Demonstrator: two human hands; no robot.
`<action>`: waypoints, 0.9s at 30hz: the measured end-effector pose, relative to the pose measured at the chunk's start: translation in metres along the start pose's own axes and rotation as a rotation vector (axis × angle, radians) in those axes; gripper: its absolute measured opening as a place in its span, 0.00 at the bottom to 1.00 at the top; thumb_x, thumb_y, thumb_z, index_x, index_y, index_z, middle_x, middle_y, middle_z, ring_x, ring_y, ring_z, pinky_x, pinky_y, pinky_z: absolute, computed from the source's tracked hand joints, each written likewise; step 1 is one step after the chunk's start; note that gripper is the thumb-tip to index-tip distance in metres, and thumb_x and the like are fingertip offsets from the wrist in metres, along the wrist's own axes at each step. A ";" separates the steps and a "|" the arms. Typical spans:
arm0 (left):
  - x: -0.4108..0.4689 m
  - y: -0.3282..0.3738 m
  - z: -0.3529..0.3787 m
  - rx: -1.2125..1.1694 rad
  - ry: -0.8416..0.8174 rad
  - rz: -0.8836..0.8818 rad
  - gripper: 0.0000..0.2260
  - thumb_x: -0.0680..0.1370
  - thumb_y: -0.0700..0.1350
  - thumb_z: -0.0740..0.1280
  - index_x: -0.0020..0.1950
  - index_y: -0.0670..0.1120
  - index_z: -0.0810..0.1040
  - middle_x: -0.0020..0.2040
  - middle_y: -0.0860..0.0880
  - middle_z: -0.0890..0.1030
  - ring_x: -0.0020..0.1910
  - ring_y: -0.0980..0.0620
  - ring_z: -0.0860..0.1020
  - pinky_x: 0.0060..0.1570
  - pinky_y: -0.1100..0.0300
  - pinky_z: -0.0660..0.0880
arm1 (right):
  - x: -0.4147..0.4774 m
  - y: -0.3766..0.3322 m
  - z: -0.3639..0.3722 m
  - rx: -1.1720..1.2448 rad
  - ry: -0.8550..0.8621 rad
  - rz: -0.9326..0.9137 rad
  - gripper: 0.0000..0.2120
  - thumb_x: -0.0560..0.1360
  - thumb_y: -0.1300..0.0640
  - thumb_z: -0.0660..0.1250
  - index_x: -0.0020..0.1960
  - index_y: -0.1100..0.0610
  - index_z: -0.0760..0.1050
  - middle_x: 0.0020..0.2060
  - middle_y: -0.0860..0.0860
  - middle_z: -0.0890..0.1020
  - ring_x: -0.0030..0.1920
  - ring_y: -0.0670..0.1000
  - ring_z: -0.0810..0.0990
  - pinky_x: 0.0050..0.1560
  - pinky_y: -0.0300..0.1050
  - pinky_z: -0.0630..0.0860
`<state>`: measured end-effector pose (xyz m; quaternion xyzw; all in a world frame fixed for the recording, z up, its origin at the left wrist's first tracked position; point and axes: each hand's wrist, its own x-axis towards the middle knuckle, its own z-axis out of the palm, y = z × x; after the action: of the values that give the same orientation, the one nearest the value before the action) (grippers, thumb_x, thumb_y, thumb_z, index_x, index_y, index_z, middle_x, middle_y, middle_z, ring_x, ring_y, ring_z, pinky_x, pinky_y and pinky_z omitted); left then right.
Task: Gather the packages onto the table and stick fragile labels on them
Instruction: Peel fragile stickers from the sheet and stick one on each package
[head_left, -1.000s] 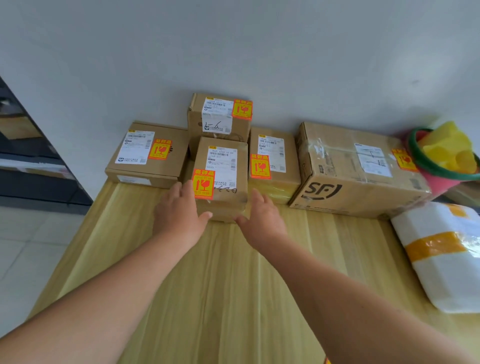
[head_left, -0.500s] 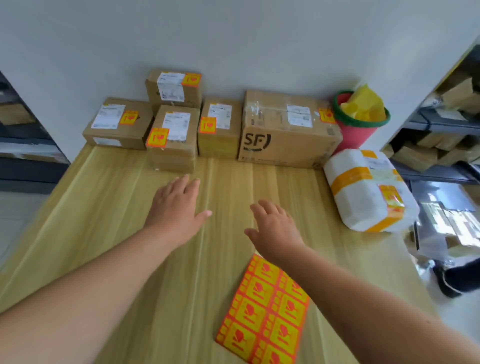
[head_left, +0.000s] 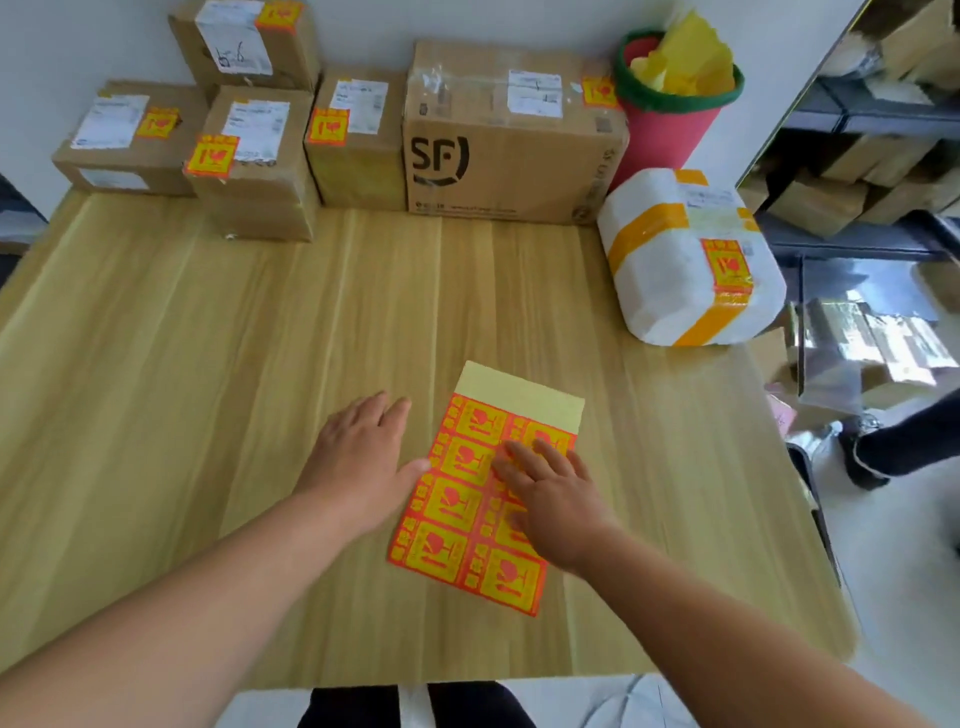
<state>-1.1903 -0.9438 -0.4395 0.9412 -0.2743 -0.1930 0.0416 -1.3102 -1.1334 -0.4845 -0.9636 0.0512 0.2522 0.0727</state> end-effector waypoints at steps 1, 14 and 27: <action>0.001 0.004 0.002 0.005 -0.009 0.006 0.34 0.78 0.61 0.58 0.78 0.47 0.50 0.78 0.46 0.53 0.76 0.47 0.52 0.74 0.51 0.51 | -0.001 0.016 -0.002 -0.004 -0.001 0.042 0.31 0.80 0.48 0.57 0.78 0.41 0.45 0.78 0.45 0.44 0.77 0.54 0.41 0.74 0.58 0.42; 0.031 0.097 0.013 0.030 -0.088 0.253 0.32 0.80 0.58 0.57 0.78 0.49 0.47 0.79 0.48 0.48 0.77 0.49 0.48 0.74 0.53 0.47 | -0.032 0.055 0.032 0.242 0.129 0.342 0.31 0.81 0.42 0.51 0.78 0.47 0.41 0.78 0.47 0.40 0.77 0.52 0.36 0.76 0.54 0.42; 0.066 0.170 0.002 0.079 -0.031 0.362 0.31 0.80 0.57 0.58 0.78 0.48 0.48 0.79 0.47 0.49 0.77 0.48 0.48 0.74 0.52 0.47 | -0.068 0.192 0.026 0.210 0.053 0.477 0.29 0.82 0.46 0.50 0.78 0.45 0.40 0.78 0.48 0.42 0.77 0.54 0.39 0.76 0.58 0.45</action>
<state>-1.2254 -1.1226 -0.4328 0.8741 -0.4473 -0.1860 0.0343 -1.4074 -1.3135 -0.4953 -0.9178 0.3045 0.2303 0.1093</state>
